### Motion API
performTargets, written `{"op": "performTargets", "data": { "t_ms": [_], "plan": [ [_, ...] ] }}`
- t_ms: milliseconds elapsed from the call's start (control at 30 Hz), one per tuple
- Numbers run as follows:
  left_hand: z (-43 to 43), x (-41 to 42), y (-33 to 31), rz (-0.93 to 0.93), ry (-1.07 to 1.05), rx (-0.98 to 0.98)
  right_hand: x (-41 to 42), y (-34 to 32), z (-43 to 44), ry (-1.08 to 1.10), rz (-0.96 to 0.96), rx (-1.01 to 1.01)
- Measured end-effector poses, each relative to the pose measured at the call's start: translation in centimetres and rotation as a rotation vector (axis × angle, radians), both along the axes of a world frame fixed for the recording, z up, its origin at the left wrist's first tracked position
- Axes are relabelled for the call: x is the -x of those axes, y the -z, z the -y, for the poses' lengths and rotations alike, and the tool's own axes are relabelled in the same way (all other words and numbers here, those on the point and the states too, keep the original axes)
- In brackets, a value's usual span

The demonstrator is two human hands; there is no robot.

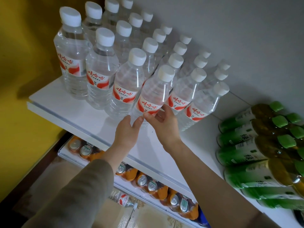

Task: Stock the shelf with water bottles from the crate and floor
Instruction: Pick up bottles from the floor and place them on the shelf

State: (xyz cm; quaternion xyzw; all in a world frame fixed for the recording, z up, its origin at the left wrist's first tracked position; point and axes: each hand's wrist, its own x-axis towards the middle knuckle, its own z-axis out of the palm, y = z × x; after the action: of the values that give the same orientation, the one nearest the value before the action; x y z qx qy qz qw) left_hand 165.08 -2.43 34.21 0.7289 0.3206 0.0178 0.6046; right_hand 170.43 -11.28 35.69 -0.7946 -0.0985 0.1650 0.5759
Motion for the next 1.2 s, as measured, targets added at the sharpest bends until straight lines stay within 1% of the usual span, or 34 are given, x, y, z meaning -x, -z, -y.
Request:
{"op": "performTargets", "data": {
  "t_ms": [200,500,867,1000,1200],
  "plan": [
    [-0.1,0.1,-0.6,-0.042,0.003,-0.007,0.0,0.4,-0.1,0.015,0.008,0.030],
    [-0.4,0.3,-0.3,0.001,-0.040,0.007,-0.1,0.9,-0.1,0.028,-0.059,0.022],
    [-0.6,0.0,0.3,-0.010,-0.078,0.030,0.4,0.8,-0.5,0.075,-0.064,-0.001],
    [-0.7,-0.2,0.4,-0.027,-0.055,0.015,0.5,1.0,-0.6,0.082,-0.046,0.001],
    [-0.5,0.1,0.1,-0.027,-0.065,0.058,0.6,1.0,-0.5,0.078,-0.048,0.018]
  ]
}}
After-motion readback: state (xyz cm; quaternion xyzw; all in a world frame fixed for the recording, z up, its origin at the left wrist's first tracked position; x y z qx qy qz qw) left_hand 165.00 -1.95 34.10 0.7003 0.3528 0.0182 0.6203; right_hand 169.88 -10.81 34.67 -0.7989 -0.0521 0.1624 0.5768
